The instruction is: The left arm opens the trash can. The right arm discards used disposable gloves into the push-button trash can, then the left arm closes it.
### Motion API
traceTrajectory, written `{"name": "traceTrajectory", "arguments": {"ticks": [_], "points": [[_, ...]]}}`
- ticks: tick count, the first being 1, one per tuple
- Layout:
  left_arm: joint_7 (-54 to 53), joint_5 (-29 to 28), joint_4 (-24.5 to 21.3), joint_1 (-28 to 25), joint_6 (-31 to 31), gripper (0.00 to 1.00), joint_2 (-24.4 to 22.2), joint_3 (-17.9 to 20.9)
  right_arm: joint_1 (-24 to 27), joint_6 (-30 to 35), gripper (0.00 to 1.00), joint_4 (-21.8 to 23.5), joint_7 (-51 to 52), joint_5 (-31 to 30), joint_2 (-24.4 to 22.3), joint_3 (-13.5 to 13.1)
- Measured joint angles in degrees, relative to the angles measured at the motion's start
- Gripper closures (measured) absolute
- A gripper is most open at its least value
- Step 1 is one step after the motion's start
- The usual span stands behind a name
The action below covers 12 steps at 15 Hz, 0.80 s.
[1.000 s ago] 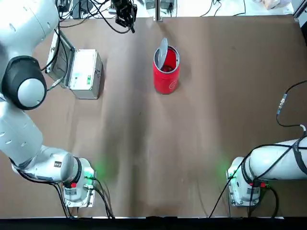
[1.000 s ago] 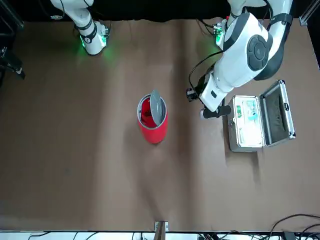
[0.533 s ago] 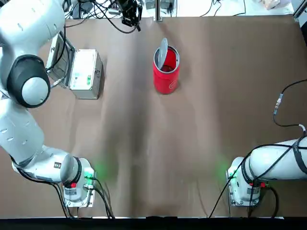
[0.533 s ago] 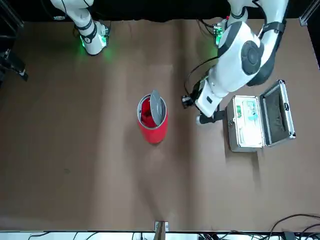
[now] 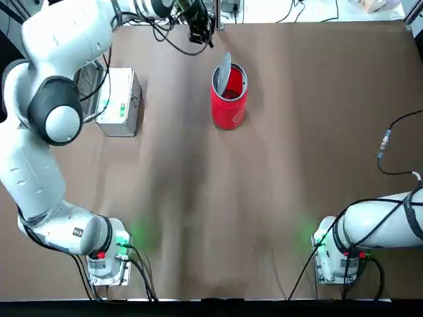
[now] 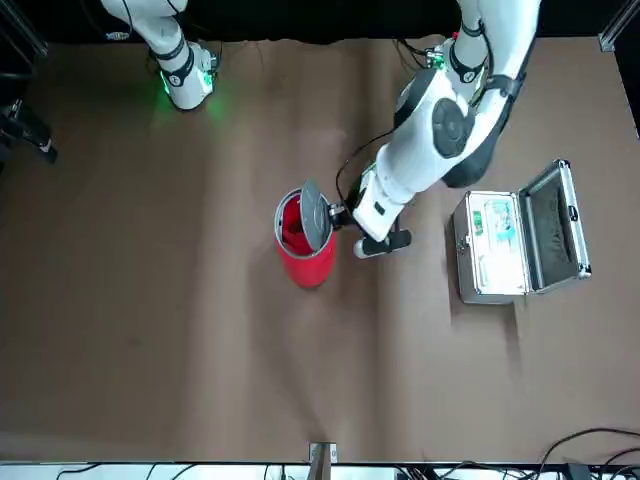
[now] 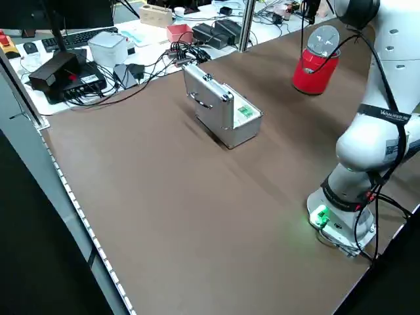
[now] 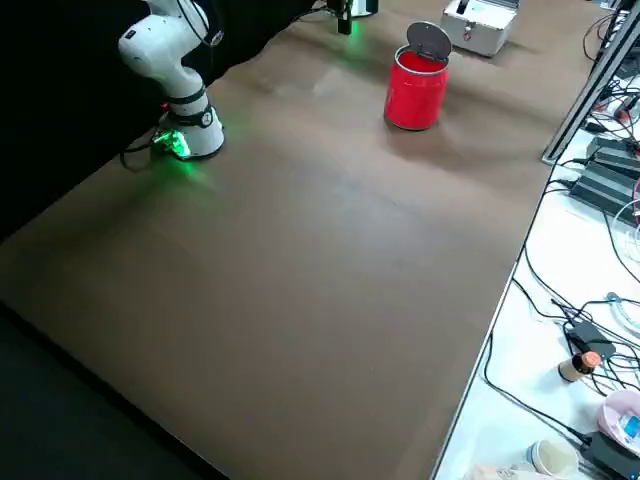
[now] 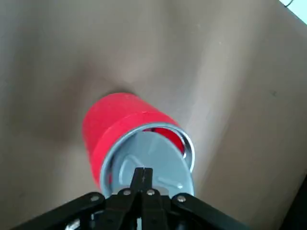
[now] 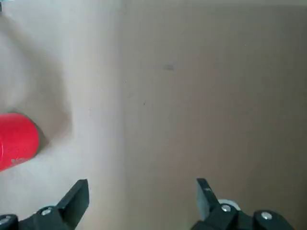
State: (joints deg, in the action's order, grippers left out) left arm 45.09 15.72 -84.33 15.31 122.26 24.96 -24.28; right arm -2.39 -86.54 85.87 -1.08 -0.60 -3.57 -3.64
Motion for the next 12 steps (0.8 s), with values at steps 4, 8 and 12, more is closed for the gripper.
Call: {"name": "traceTrajectory", "arguments": {"ticks": [4,8,12], "points": [[0.4,0.0,0.0,3.3,7.0,0.99,3.4,0.0,0.0,-0.1,0.01,0.1,0.0,0.0,0.0,0.0],[1.5,0.0,0.0,5.0,8.9,0.99,4.7,0.1,0.0,-0.1,0.01,0.1,0.0,0.0,0.0,0.0],[2.6,-0.4,0.0,6.3,9.1,0.99,5.0,0.1,0.0,-0.1,0.01,0.1,0.0,0.0,0.0,0.0]]}}
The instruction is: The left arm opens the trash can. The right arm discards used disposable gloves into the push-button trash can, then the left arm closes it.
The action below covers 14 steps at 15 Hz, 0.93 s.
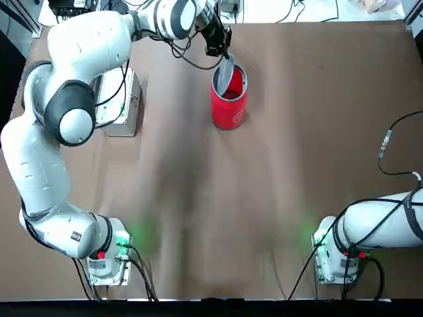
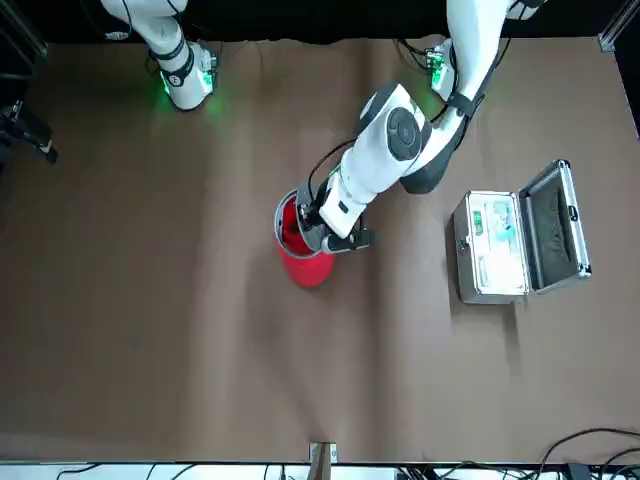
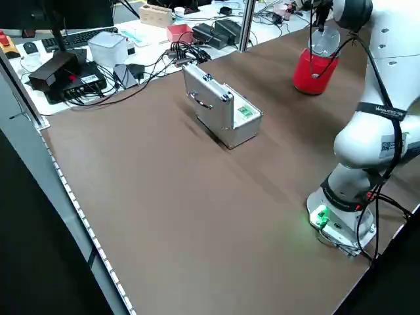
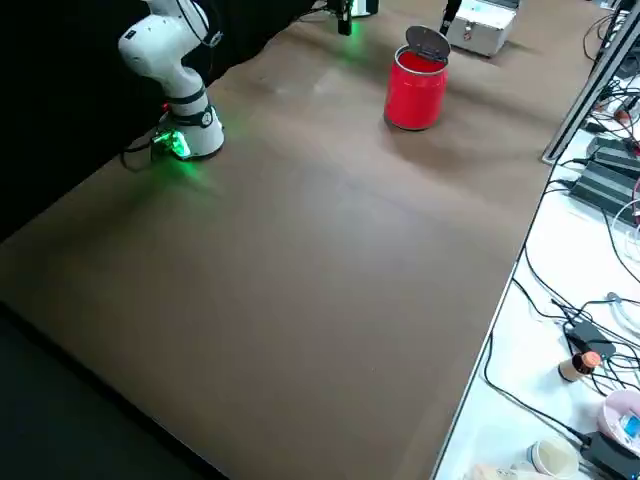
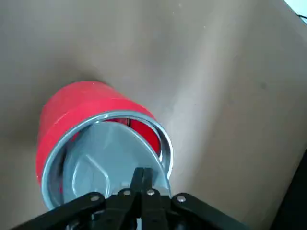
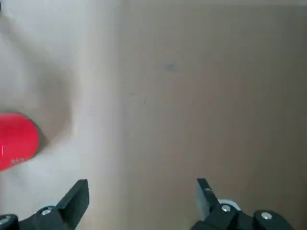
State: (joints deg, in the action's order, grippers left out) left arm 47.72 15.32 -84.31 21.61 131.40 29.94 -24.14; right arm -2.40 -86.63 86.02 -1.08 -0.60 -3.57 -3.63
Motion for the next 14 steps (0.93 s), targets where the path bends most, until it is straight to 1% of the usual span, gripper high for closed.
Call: {"name": "traceTrajectory", "arguments": {"ticks": [7,14], "points": [[3.2,-2.9,0.0,2.4,0.9,0.99,1.5,0.1,0.0,0.0,0.01,0.0,0.0,0.0,0.0,0.0],[5.0,-5.6,0.0,3.4,2.0,0.99,2.8,0.1,0.0,0.0,0.01,0.1,0.0,0.0,0.0,0.0]]}}
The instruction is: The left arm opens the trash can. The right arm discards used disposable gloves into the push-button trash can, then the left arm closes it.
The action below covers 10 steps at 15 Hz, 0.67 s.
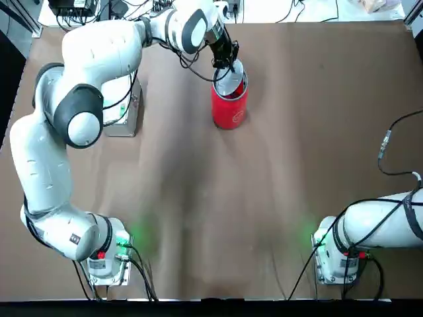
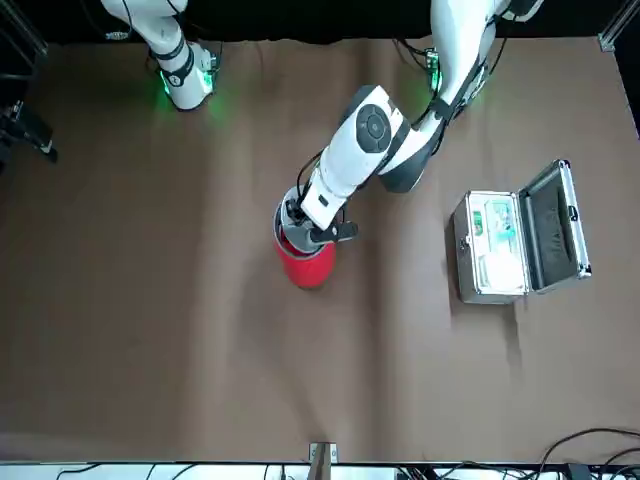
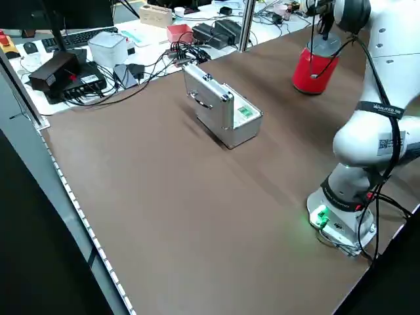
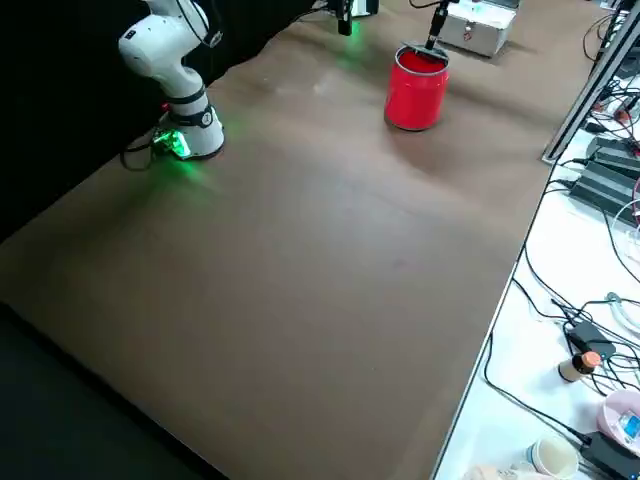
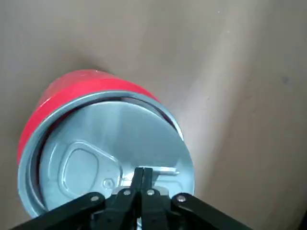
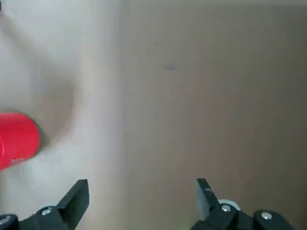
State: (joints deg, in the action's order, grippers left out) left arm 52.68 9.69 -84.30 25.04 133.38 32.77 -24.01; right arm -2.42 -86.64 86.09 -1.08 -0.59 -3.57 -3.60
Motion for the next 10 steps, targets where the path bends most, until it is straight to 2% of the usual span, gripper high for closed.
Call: {"name": "traceTrajectory", "arguments": {"ticks": [10], "points": [[0.0,-2.0,0.1,0.8,1.0,0.99,2.2,0.1,0.0,0.2,0.01,0.0,0.0,0.0,0.0,0.1]]}}
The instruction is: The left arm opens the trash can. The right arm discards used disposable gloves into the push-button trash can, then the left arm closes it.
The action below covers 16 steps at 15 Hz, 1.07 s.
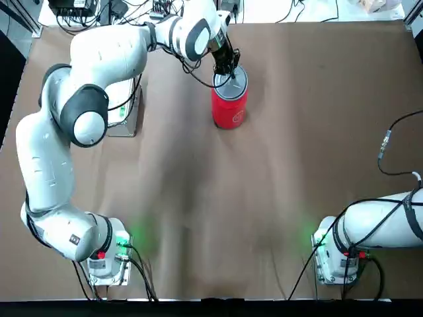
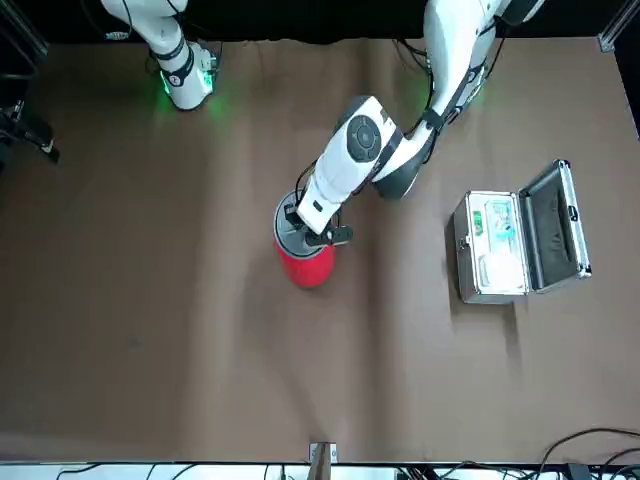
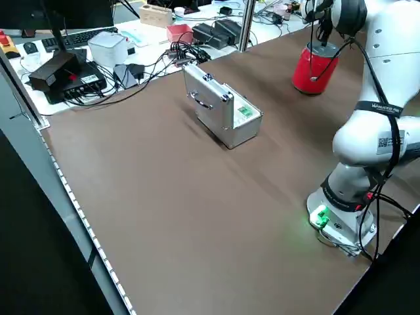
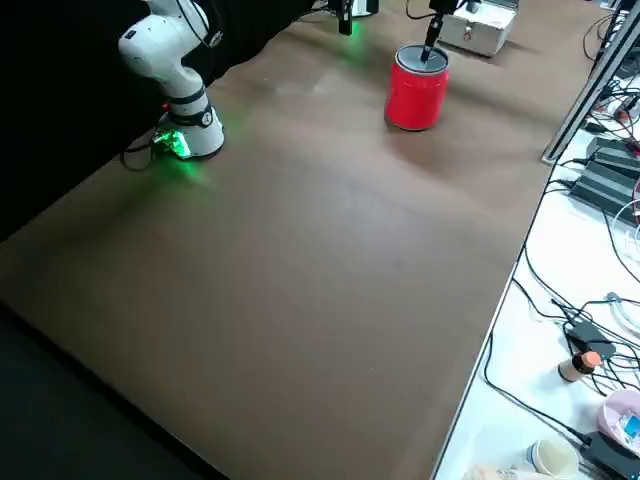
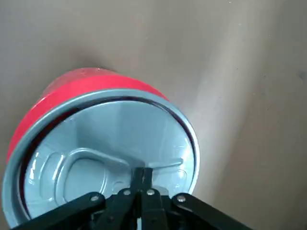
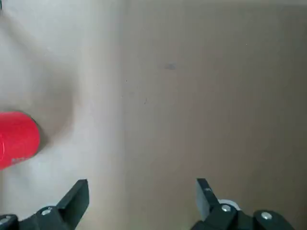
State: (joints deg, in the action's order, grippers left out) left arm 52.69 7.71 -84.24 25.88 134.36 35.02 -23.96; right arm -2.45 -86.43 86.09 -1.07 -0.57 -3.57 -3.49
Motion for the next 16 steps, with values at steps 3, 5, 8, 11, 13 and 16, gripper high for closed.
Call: {"name": "traceTrajectory", "arguments": {"ticks": [3,5,8,11,13,16], "points": [[0.0,-0.4,0.1,0.1,0.3,0.99,0.4,0.0,0.1,0.6,0.01,0.0,0.0,0.0,0.0,-0.1],[0.0,-0.8,0.1,0.2,0.3,0.99,0.4,0.0,0.1,0.6,0.01,0.0,0.0,0.0,0.0,-0.1],[0.0,-0.9,0.1,0.2,0.3,0.99,0.5,0.0,0.1,0.6,0.01,0.0,0.0,0.0,0.0,-0.1],[0.0,-1.3,0.2,0.3,0.3,0.99,0.7,0.0,0.1,0.6,0.01,0.0,0.0,0.0,0.0,-0.1],[0.0,-1.6,0.3,0.3,0.4,0.99,0.8,0.0,0.1,0.6,0.01,0.0,0.0,0.0,0.0,-0.1],[0.0,-1.9,0.3,0.4,0.4,0.99,0.8,0.0,0.1,0.6,0.01,0.0,0.0,0.0,0.0,-0.1]]}}
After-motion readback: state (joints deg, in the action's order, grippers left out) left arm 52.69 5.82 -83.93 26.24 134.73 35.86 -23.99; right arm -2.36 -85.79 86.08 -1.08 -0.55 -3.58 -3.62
